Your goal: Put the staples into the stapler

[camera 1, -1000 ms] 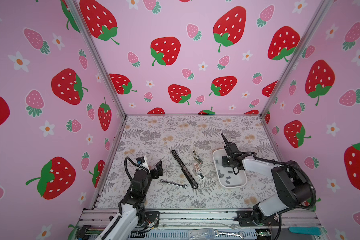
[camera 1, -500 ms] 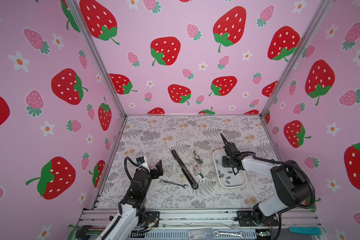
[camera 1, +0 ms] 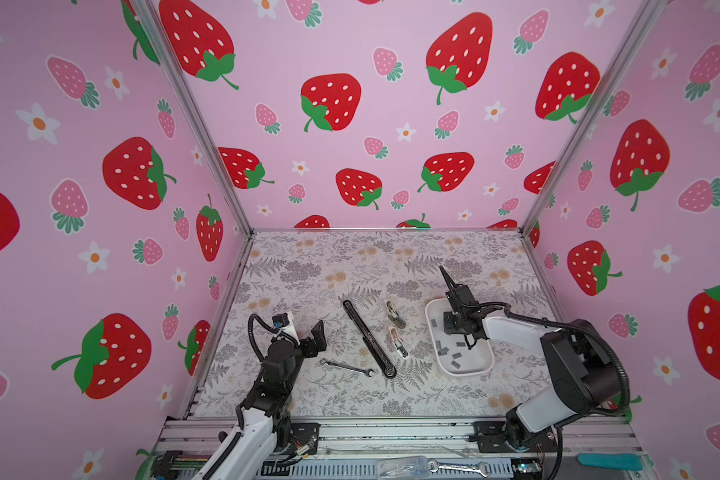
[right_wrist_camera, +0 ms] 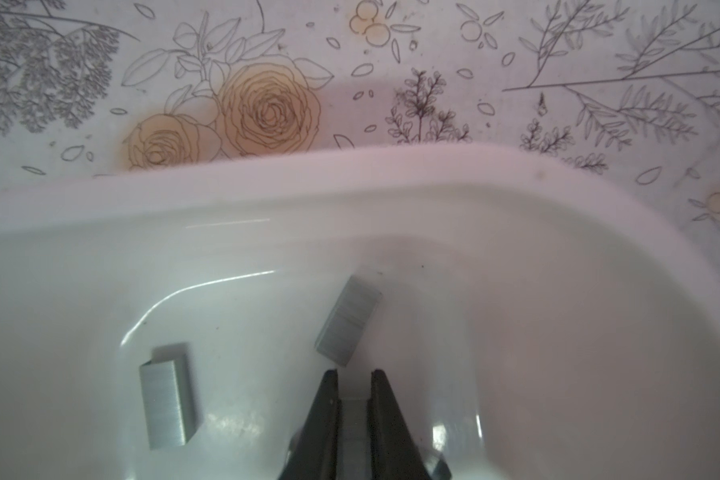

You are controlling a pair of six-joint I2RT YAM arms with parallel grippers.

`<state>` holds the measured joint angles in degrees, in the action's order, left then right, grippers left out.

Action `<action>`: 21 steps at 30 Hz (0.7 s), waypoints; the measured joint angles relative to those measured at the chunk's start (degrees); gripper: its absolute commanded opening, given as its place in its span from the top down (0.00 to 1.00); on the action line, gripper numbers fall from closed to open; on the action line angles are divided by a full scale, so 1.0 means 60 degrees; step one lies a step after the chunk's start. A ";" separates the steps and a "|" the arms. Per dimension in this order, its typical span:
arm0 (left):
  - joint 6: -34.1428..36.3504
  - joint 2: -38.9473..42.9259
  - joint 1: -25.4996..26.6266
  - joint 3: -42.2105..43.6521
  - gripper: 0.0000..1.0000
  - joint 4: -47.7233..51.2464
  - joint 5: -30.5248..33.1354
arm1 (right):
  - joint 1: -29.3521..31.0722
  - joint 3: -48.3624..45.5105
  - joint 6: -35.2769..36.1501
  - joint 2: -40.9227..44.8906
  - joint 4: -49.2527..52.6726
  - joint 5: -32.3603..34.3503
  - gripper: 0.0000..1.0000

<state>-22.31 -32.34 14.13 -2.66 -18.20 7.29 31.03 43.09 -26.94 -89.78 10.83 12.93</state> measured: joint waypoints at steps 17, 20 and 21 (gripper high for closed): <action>0.0004 -0.0222 0.0000 0.0000 0.01 -0.0007 -0.0426 | 0.1942 -0.0135 0.0597 0.3963 0.0149 0.0375 0.87; -0.0011 -0.0339 0.0000 -0.0015 0.01 0.0076 -0.0528 | 0.2692 -0.0510 0.0492 0.4659 -0.0015 0.0441 0.88; -0.0033 -0.0346 0.0000 -0.0040 0.01 0.0171 -0.0583 | 0.2881 -0.0586 0.0448 0.4790 -0.0047 0.0455 0.88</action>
<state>-22.50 -34.41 14.13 -2.90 -17.17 3.79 48.31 39.57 -24.25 -61.04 10.55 15.66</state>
